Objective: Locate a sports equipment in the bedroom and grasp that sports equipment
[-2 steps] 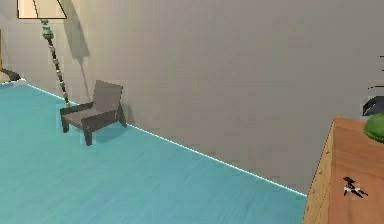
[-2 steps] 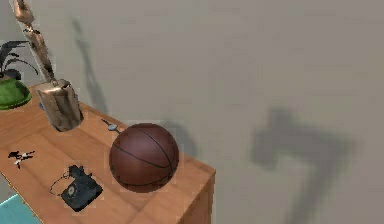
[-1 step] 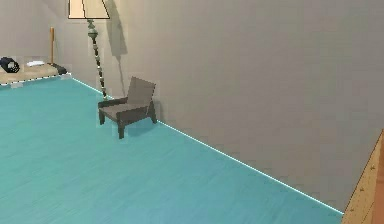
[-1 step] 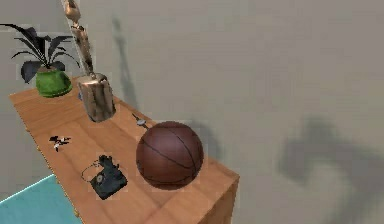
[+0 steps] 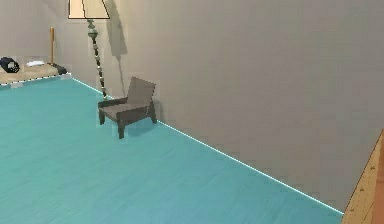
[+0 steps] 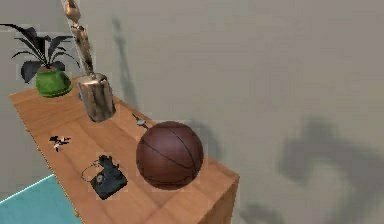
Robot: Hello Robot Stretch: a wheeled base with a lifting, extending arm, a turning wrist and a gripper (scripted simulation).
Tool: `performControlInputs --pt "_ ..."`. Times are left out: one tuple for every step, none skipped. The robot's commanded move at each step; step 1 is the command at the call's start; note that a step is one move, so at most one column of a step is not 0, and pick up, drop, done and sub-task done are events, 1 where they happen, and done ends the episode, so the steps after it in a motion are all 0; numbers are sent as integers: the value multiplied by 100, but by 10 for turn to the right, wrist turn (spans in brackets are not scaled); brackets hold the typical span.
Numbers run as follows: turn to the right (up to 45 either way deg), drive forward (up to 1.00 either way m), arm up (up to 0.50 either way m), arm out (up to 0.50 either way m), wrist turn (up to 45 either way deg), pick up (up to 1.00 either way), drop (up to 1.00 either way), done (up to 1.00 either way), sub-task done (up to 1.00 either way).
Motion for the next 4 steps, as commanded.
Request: performControlInputs --pt "0 0 38 0 0 0 0 0 0" --pt "0 0 0 10 0 0 0 0 0" --pt "0 0 0 0 450 0 0 0 0" --pt "0 0 0 0 450 0 0 0 0"
